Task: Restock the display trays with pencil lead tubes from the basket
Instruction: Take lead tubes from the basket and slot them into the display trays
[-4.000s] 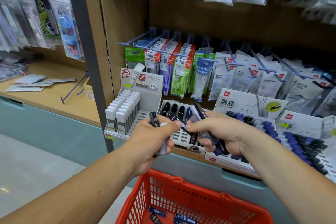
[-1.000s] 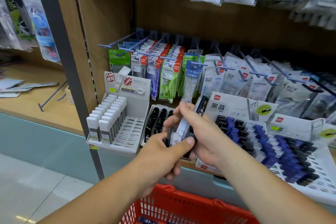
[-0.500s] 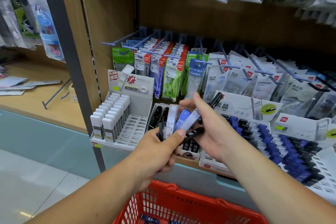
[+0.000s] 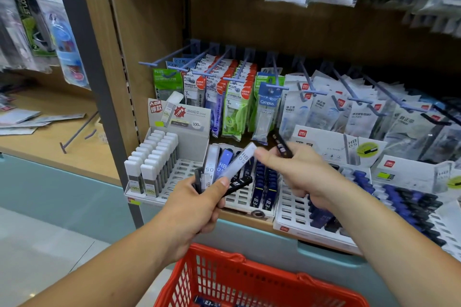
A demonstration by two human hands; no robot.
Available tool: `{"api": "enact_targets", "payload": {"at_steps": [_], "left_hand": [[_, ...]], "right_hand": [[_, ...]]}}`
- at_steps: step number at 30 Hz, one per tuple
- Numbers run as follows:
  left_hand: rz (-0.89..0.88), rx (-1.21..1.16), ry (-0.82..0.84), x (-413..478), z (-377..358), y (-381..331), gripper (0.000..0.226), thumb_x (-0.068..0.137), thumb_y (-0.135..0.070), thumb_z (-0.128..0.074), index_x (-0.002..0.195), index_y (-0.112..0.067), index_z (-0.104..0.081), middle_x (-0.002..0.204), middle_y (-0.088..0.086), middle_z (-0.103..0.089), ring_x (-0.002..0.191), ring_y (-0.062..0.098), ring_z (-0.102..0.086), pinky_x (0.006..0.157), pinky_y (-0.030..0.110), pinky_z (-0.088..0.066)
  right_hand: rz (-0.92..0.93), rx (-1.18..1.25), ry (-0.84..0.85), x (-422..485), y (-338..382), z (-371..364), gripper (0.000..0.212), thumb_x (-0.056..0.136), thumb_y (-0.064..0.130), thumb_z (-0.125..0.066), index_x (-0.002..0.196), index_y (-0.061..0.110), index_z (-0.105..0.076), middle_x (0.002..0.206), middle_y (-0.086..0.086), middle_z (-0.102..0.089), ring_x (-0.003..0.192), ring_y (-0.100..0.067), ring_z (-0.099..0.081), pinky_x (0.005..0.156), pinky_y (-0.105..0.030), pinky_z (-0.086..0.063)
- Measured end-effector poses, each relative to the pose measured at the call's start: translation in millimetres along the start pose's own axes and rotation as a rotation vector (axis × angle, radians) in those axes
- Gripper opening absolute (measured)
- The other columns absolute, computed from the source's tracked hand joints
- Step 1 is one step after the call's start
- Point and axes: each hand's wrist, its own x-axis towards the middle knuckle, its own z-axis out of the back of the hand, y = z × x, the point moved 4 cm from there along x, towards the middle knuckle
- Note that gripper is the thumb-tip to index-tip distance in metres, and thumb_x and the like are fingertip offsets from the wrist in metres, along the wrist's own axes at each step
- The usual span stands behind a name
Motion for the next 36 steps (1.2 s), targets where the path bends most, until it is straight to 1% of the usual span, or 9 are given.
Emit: {"api": "enact_targets", "payload": {"at_steps": [4, 8, 12, 14, 18, 23, 28, 31, 36], "left_hand": [[-0.029, -0.002, -0.056, 1.5, 9.7, -0.5, 0.022, 0.099, -0.029, -0.068, 0.101, -0.009, -0.060, 0.070, 0.007, -0.058, 0.050, 0.013, -0.043, 0.042, 0.024, -0.030], [-0.062, 0.008, -0.104, 2.6, 18.3, -1.7, 0.021, 0.099, -0.027, -0.068, 0.099, -0.008, -0.061, 0.069, 0.008, -0.057, 0.049, 0.014, -0.043, 0.042, 0.025, -0.029], [-0.071, 0.020, -0.111, 1.8, 26.5, -2.4, 0.019, 0.099, -0.028, -0.068, 0.096, -0.011, -0.061, 0.068, 0.007, -0.057, 0.050, 0.014, -0.041, 0.045, 0.024, -0.029], [-0.065, 0.022, -0.102, 2.6, 31.0, -0.8, 0.020, 0.099, -0.029, -0.068, 0.100, -0.010, -0.062, 0.068, 0.006, -0.057, 0.051, 0.015, -0.041, 0.046, 0.025, -0.028], [-0.066, 0.022, -0.086, 2.7, 35.9, 2.0, 0.018, 0.100, -0.029, -0.068, 0.097, -0.012, -0.063, 0.070, 0.008, -0.055, 0.052, 0.015, -0.040, 0.047, 0.026, -0.026], [-0.051, 0.017, -0.088, 5.4, 43.2, 4.5, 0.021, 0.100, -0.030, -0.067, 0.100, -0.010, -0.062, 0.070, 0.007, -0.057, 0.053, 0.015, -0.041, 0.045, 0.025, -0.027], [-0.054, 0.003, -0.099, 6.8, 47.7, 4.2, 0.020, 0.099, -0.030, -0.068, 0.097, -0.011, -0.063, 0.070, 0.006, -0.057, 0.052, 0.014, -0.042, 0.045, 0.026, -0.028], [-0.052, -0.005, -0.095, 6.7, 48.2, 3.9, 0.019, 0.100, -0.029, -0.068, 0.099, -0.011, -0.064, 0.070, 0.006, -0.056, 0.052, 0.014, -0.042, 0.045, 0.026, -0.027], [-0.046, -0.012, -0.095, 5.4, 47.8, 4.1, 0.018, 0.099, -0.029, -0.068, 0.099, -0.012, -0.064, 0.070, 0.006, -0.057, 0.052, 0.013, -0.043, 0.044, 0.026, -0.029]], "right_hand": [[-0.141, 0.187, 0.187, 3.7, -5.4, -2.9, 0.032, 0.103, 0.049, -0.051, 0.108, 0.017, -0.051, 0.060, 0.006, -0.027, 0.048, -0.012, -0.015, 0.045, -0.023, -0.011], [-0.173, 0.244, 0.298, 5.1, -8.0, -2.9, 0.016, 0.103, 0.033, -0.042, 0.100, 0.017, -0.042, 0.065, 0.001, -0.022, 0.047, -0.012, -0.014, 0.041, -0.023, -0.014], [0.131, -0.246, 0.116, 8.7, 1.7, 1.4, 0.014, 0.103, 0.027, -0.059, 0.095, 0.020, -0.068, 0.059, -0.004, -0.064, 0.043, -0.018, -0.047, 0.047, -0.033, -0.044], [0.238, -0.454, 0.022, 11.4, 10.0, -2.1, 0.008, 0.093, 0.033, -0.074, 0.091, 0.026, -0.074, 0.063, -0.004, -0.071, 0.041, -0.014, -0.053, 0.047, -0.029, -0.046], [0.194, -0.397, 0.003, 21.3, 12.9, -19.3, 0.027, 0.080, 0.028, -0.088, 0.088, 0.017, -0.065, 0.065, -0.008, -0.073, 0.044, -0.020, -0.063, 0.047, -0.031, -0.050], [0.275, -0.531, -0.033, 40.2, 13.1, -29.0, 0.008, 0.088, 0.029, -0.080, 0.089, 0.024, -0.073, 0.071, 0.002, -0.074, 0.054, -0.014, -0.068, 0.062, -0.029, -0.055], [0.285, -0.602, -0.025, 52.7, 8.9, -33.6, 0.016, 0.093, 0.027, -0.075, 0.108, 0.027, -0.079, 0.102, 0.007, -0.073, 0.094, -0.012, -0.066, 0.089, -0.030, -0.053], [0.318, -0.560, -0.052, 51.9, 6.5, -35.5, 0.019, 0.085, 0.027, -0.084, 0.103, 0.028, -0.079, 0.091, 0.012, -0.072, 0.085, -0.006, -0.066, 0.080, -0.025, -0.051], [0.360, -0.480, -0.112, 48.7, 4.6, -38.1, 0.025, 0.071, 0.024, -0.094, 0.075, 0.029, -0.070, 0.072, 0.008, -0.071, 0.072, -0.007, -0.067, 0.073, -0.031, -0.058]]}}
